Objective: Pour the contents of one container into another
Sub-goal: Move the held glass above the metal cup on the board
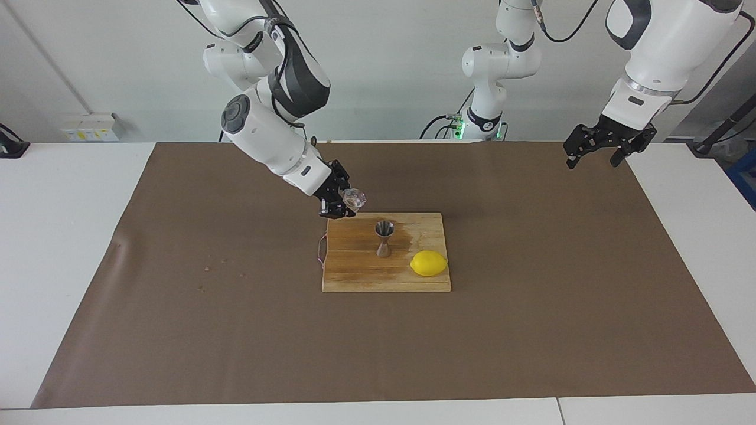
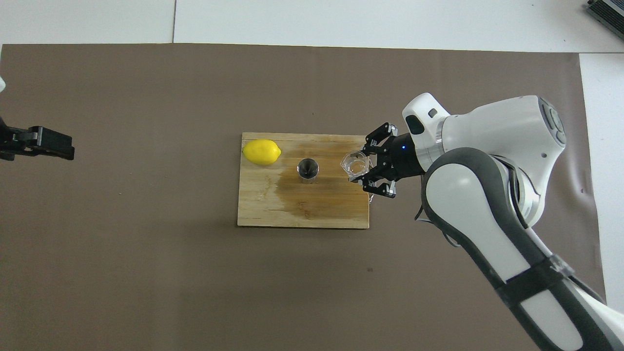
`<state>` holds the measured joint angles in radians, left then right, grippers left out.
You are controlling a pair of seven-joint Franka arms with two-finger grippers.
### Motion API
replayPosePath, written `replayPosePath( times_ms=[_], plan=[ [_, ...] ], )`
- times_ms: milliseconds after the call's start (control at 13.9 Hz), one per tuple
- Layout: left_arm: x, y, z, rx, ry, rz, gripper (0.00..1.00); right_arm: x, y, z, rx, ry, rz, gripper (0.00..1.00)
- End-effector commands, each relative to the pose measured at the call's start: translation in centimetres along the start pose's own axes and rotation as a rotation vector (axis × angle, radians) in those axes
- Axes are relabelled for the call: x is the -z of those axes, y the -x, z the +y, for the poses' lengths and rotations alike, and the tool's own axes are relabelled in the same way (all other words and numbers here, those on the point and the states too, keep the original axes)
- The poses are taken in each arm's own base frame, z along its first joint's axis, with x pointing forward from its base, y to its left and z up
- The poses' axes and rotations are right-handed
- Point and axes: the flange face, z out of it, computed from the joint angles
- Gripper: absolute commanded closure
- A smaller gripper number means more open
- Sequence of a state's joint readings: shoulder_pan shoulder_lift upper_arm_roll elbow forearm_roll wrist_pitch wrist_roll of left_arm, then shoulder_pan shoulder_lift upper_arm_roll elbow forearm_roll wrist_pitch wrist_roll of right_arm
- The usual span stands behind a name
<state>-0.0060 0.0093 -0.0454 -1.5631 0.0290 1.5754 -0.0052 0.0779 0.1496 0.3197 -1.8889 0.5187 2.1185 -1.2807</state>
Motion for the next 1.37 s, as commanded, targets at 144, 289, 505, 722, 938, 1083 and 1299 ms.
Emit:
replayPosePath(
  times_ms=[144,289,505,722,938,1083,1299],
  plan=[
    [0.3,0.8,-0.2,0.013,0.002,-0.003,0.00,-0.4,-2.3,-1.1,-0.073,0.070,-0.068,0.95],
    [0.3,0.8,-0.2,0.013,0.002,-0.003,0.00,-0.4,-2.9,-0.2,-0.109,0.095,-0.083,0.97],
    [0.3,0.8,-0.2,0.013,0.002,-0.003,0.00,-1.1,-4.6,0.2,-0.143,0.124,-0.146,0.97],
    [0.3,0.8,-0.2,0.013,0.002,-0.003,0.00,-1.8,-5.5,0.4,-0.216,0.140,-0.151,0.97],
    [0.3,0.8,-0.2,0.013,0.002,-0.003,0.00,-2.8,-5.8,0.4,-0.242,0.144,-0.176,0.98],
    [0.3,0.8,-0.2,0.013,0.002,-0.003,0.00,-3.4,-6.2,0.0,-0.258,0.155,-0.205,0.99],
    [0.3,0.8,-0.2,0.013,0.002,-0.003,0.00,-3.1,-6.9,-0.3,-0.286,0.148,-0.238,1.00]
  ],
)
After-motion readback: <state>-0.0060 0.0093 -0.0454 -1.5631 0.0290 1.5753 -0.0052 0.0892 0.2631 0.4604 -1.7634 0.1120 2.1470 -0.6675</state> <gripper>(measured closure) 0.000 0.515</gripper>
